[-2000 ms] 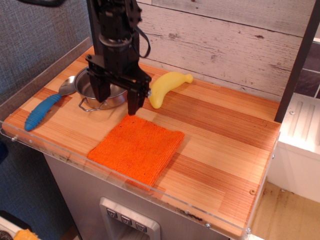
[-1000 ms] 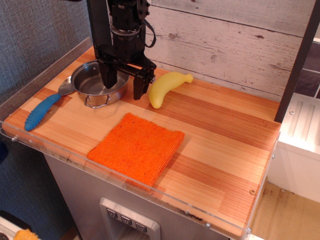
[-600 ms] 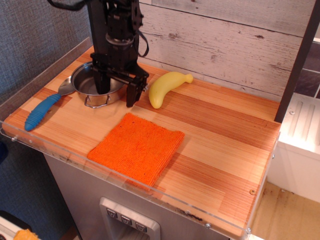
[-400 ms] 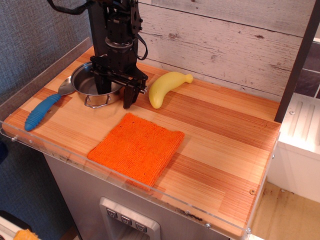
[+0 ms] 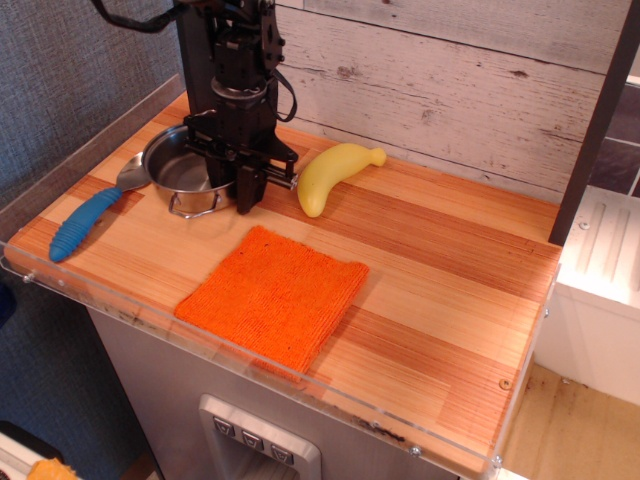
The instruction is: Move silver pot to upper right corner of table.
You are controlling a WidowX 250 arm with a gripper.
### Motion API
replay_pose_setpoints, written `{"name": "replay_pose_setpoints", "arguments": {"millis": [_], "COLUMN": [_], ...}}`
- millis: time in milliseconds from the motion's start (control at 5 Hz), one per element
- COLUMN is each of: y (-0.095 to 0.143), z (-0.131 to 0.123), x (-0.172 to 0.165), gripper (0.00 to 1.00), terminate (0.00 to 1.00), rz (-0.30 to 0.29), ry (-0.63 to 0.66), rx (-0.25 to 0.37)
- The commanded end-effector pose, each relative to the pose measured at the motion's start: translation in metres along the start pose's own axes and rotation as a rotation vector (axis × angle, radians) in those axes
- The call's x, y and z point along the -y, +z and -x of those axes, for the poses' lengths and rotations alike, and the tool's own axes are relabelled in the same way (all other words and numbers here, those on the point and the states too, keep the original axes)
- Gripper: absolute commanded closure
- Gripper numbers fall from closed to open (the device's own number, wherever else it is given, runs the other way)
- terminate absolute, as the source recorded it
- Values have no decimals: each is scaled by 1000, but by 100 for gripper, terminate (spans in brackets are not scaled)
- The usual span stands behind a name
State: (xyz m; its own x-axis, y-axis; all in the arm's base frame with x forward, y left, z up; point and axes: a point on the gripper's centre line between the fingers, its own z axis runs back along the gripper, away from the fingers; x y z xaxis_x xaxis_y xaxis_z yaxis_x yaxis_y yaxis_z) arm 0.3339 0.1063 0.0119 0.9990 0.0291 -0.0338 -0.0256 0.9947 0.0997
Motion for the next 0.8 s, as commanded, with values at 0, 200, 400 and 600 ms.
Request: {"name": "replay_pose_setpoints", "arguments": {"millis": [0, 200, 400, 600], "y": [59, 93, 104, 113], "z": [19, 32, 26, 16], "x": [-4, 28, 75, 125], "gripper": [100, 100, 100, 100], "terminate": [0, 0, 0, 0], "rz": [-36, -58, -14, 4], "ry": [12, -6, -138, -250], "rx": [128, 198, 244, 282]}}
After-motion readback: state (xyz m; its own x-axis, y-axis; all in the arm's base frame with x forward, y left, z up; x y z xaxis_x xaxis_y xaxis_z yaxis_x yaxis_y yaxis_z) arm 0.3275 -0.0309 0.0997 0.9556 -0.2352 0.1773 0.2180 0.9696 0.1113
